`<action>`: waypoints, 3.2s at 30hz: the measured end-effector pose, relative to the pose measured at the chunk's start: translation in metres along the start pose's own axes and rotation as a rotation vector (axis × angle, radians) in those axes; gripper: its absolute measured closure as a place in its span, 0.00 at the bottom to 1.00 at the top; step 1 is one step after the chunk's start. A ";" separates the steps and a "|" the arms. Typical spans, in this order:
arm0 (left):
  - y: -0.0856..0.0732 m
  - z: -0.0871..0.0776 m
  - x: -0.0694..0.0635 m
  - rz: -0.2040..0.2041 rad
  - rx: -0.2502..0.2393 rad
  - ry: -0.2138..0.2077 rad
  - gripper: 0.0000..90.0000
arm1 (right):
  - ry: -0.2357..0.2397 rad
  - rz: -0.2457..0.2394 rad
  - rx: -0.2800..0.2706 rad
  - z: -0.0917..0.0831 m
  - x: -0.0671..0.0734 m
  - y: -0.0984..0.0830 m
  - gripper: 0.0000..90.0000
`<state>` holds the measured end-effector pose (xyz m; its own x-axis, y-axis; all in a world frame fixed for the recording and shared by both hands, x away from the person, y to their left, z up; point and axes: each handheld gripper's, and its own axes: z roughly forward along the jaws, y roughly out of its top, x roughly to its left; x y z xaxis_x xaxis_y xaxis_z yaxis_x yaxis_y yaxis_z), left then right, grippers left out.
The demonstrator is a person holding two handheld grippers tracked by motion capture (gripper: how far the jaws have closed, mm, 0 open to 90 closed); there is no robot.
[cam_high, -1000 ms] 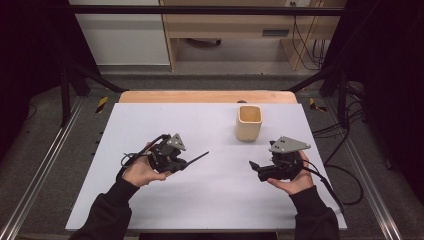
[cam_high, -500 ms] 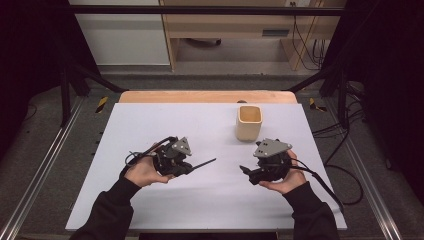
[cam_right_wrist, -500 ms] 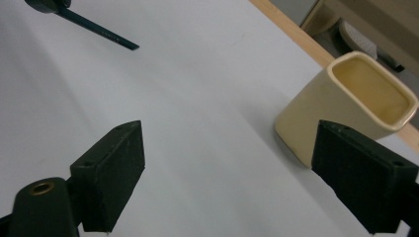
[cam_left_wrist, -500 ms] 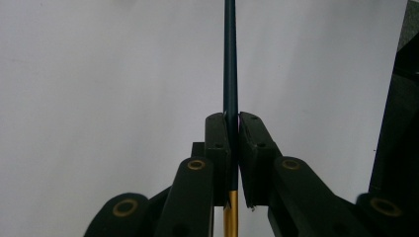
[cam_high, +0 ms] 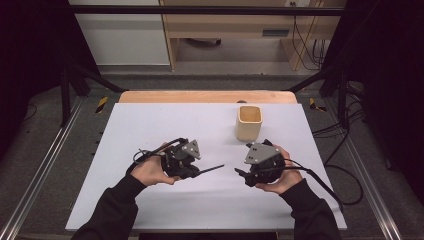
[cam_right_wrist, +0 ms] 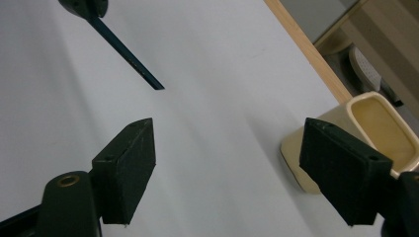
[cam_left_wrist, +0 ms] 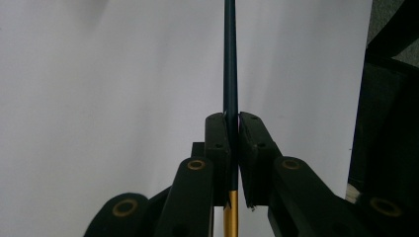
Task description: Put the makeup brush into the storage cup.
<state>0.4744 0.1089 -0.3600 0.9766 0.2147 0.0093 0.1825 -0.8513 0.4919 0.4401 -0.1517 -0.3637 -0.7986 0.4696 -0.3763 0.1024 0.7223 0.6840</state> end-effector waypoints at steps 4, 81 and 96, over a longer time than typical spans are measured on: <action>0.006 0.001 -0.002 0.018 -0.003 -0.011 0.92 | 0.022 -0.068 0.008 0.002 0.006 0.003 0.28; 0.038 0.030 -0.010 -0.100 0.065 -0.102 0.92 | 0.051 -0.688 0.100 0.039 0.058 0.007 0.92; 0.035 0.023 -0.013 -0.042 0.015 -0.089 0.78 | 0.072 -0.666 0.088 0.037 0.057 0.007 0.94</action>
<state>0.4705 0.0655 -0.3635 0.9741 0.2078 -0.0889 0.2248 -0.8498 0.4768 0.4169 -0.1011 -0.4038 -0.7454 -0.1229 -0.6552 -0.3797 0.8861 0.2658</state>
